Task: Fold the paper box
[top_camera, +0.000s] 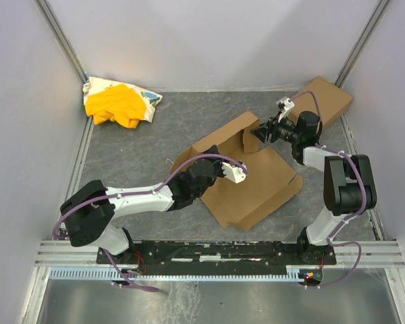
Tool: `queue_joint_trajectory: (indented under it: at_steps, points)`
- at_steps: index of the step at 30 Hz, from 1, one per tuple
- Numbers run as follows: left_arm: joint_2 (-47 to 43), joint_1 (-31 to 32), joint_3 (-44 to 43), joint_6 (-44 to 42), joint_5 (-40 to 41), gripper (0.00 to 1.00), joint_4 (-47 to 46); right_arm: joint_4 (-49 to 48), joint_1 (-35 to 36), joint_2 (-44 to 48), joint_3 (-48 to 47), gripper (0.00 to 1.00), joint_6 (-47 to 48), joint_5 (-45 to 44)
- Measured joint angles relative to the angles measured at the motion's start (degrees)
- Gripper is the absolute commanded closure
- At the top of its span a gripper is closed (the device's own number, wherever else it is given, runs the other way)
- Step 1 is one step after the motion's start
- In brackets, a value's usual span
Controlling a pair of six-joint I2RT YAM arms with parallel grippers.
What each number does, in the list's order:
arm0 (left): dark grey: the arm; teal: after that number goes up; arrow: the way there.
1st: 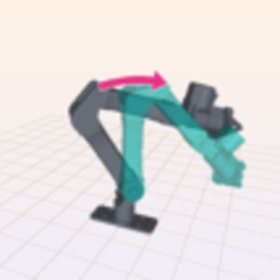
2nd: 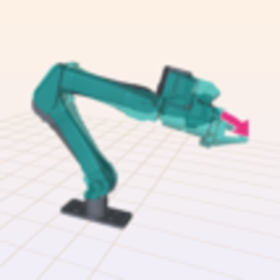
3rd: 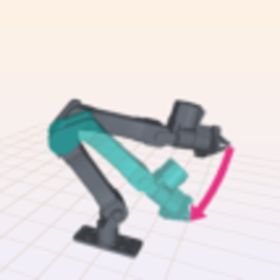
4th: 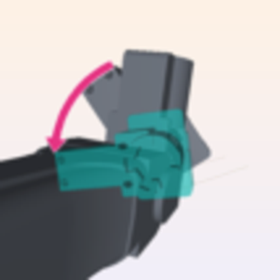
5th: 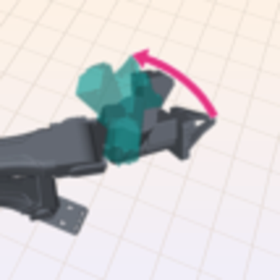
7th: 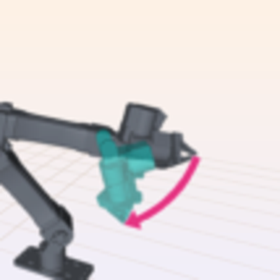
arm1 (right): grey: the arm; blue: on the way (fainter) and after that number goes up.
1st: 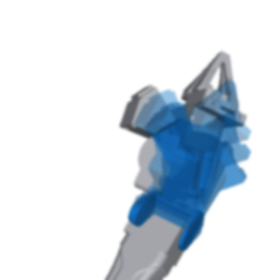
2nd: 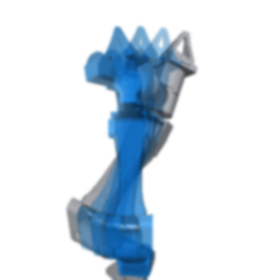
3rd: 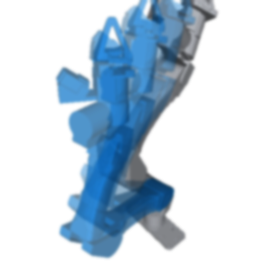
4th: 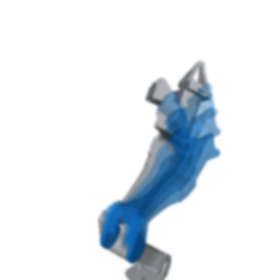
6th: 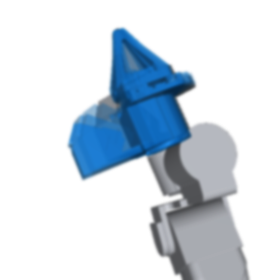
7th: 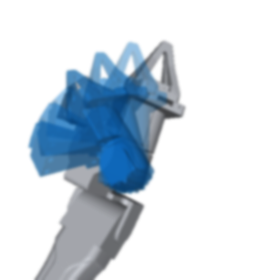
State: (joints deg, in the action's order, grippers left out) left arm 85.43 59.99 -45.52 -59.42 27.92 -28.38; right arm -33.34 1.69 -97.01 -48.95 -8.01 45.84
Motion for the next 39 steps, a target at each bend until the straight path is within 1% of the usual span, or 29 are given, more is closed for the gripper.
queue_joint_trajectory:
  at_steps: [7, 10, 12, 14, 17, 22, 26, 30, 31, 33, 35, 39]
  points:
    - [0.3, 0.2, 0.0, 0.0, 0.0, 0.97, 0.0, -2.8, 0.1, -3.7, -1.0, 0.43, -3.0, 3.9]
    - [0.3, 0.5, 0.0, 0.0, 0.0, 0.97, 0.0, -3.7, 0.4, -4.4, -1.2, 0.48, -3.8, 4.2]
    - [0.5, 0.7, 0.0, 0.0, 0.0, 0.97, 0.0, -4.0, 0.7, -5.2, -1.7, 0.54, -4.0, 3.3]
    - [0.7, 0.9, 0.0, 0.0, 0.0, 0.97, 0.0, -3.9, 1.5, -5.6, -2.1, 0.61, -3.6, 1.3]
    - [0.9, 1.0, 0.0, 0.0, 0.0, 0.97, 0.0, -3.8, 3.4, -5.6, -2.3, 0.74, -2.3, -4.0]
    - [1.0, 1.2, -0.1, 0.0, 0.0, 0.97, 0.0, -2.1, 5.9, -4.5, -2.4, 0.86, -1.7, -12.2]
    - [1.6, 1.3, -0.7, 0.0, 0.3, 0.97, 0.0, -1.3, 7.9, -1.9, -0.2, 0.91, -1.8, -19.2]
    - [2.6, 1.6, -1.5, 0.0, 1.2, 0.97, 0.0, 0.3, 10.0, 1.1, 1.8, 0.91, -1.7, -27.0]
    - [2.8, 1.7, -1.6, 0.0, 1.5, 0.97, 0.0, 0.7, 10.6, 1.5, 2.0, 0.89, -1.6, -28.6]
    - [3.1, 1.9, -1.6, 0.0, 2.1, 0.97, 0.0, 1.6, 11.5, 2.2, 2.1, 0.78, -1.4, -31.2]
    - [3.1, 1.9, -1.6, 0.0, 2.4, 0.97, 0.0, 1.9, 11.9, 2.5, 2.3, 0.7, -1.2, -32.4]
    - [3.1, 2.2, -1.6, 0.0, 3.1, 0.97, 0.0, 3.0, 11.9, 2.4, 2.3, 0.65, -1.3, -33.0]
